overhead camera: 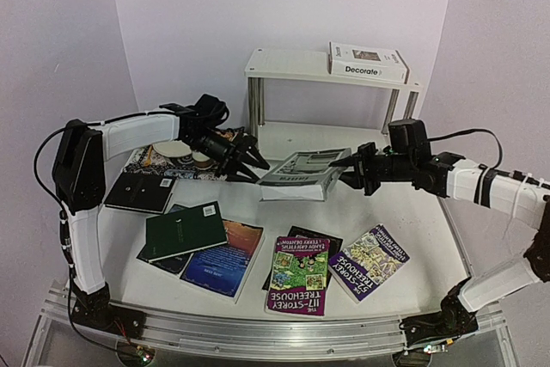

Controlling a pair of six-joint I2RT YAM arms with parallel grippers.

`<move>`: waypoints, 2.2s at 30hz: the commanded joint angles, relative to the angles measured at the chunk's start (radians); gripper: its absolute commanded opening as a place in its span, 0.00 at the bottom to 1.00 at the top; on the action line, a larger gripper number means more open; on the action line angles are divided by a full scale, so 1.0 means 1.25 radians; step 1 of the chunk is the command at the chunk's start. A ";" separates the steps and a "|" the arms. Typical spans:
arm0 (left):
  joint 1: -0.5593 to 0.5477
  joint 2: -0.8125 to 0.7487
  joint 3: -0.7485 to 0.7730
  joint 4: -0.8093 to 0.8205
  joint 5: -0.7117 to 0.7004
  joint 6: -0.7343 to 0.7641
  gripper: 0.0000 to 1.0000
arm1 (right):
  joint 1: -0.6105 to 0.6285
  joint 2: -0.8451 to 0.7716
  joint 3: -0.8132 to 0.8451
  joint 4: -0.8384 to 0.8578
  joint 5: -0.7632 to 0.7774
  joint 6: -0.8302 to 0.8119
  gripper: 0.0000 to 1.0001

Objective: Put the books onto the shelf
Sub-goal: Pass from the left arm to the right, then place the book on the book pile on the shelf.

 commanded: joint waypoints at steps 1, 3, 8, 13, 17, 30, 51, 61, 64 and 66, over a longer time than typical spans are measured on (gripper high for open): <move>0.000 -0.062 0.017 0.025 -0.070 0.021 0.53 | 0.001 -0.077 0.002 -0.065 0.038 -0.029 0.26; 0.001 -0.089 0.001 0.025 -0.107 0.030 0.59 | 0.001 -0.099 0.005 -0.087 0.045 -0.039 0.26; 0.001 -0.173 -0.034 0.025 -0.199 0.052 0.63 | 0.001 -0.158 0.103 -0.202 0.051 -0.136 0.25; 0.001 -0.305 -0.075 0.025 -0.410 0.096 0.63 | 0.001 -0.177 0.263 -0.345 0.053 -0.317 0.26; 0.001 -0.387 -0.089 0.025 -0.539 0.128 0.63 | 0.001 -0.189 0.329 -0.340 0.124 -0.362 0.26; 0.001 -0.419 -0.078 0.028 -0.605 0.139 0.62 | 0.001 -0.123 0.509 -0.172 0.534 -0.433 0.22; 0.001 -0.419 -0.055 0.030 -0.575 0.131 0.61 | 0.001 0.334 0.880 0.377 0.971 -0.481 0.20; 0.001 -0.398 -0.055 0.030 -0.553 0.127 0.61 | 0.000 0.472 0.994 0.461 1.064 -0.566 0.23; 0.001 -0.398 -0.061 0.030 -0.550 0.127 0.61 | 0.000 0.481 0.988 0.463 1.070 -0.556 0.23; 0.001 -0.398 -0.063 0.030 -0.549 0.125 0.61 | 0.002 0.476 0.973 0.463 1.075 -0.556 0.23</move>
